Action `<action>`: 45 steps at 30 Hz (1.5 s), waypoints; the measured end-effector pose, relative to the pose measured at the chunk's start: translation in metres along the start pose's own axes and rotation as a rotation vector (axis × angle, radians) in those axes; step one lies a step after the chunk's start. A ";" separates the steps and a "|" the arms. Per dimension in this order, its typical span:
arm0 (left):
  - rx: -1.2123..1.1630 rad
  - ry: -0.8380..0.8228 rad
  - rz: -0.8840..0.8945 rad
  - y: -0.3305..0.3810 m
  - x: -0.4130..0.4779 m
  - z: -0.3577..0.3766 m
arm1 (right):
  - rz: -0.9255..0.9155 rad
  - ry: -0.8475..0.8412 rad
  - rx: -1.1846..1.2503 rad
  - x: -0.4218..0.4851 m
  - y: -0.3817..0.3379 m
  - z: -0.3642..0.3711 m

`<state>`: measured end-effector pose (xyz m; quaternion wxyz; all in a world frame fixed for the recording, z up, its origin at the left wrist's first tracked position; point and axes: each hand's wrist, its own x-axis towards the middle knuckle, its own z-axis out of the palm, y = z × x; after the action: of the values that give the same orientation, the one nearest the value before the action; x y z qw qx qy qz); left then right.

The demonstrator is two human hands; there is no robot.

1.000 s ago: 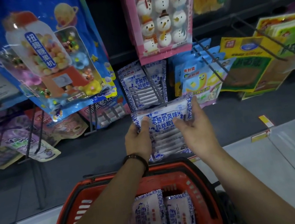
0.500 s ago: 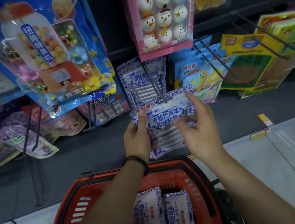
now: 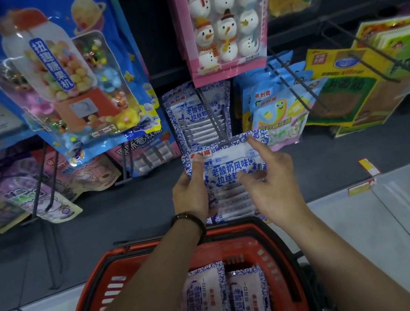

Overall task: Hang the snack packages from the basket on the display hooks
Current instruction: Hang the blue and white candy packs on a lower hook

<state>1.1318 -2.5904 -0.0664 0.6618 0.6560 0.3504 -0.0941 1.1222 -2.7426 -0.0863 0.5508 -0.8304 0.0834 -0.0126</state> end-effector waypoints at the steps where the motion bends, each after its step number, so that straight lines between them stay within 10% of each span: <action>1: 0.010 -0.002 -0.001 0.001 0.001 0.000 | -0.001 -0.003 0.000 0.001 0.000 0.000; 35: 0.119 0.106 0.108 0.042 0.090 0.007 | 0.158 -0.534 -0.310 -0.028 -0.020 0.040; 41: 0.199 -0.230 0.122 -0.013 0.026 -0.071 | 0.150 -0.680 -0.538 -0.050 -0.009 0.053; 45: 0.794 -0.435 0.371 -0.061 -0.022 -0.154 | 0.219 -0.783 -0.673 -0.067 0.007 0.068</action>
<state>1.0272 -2.4609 -0.0862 0.4238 0.8743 0.0184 -0.2359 1.0625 -2.6725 -0.1149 0.2417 -0.8902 -0.0432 0.3837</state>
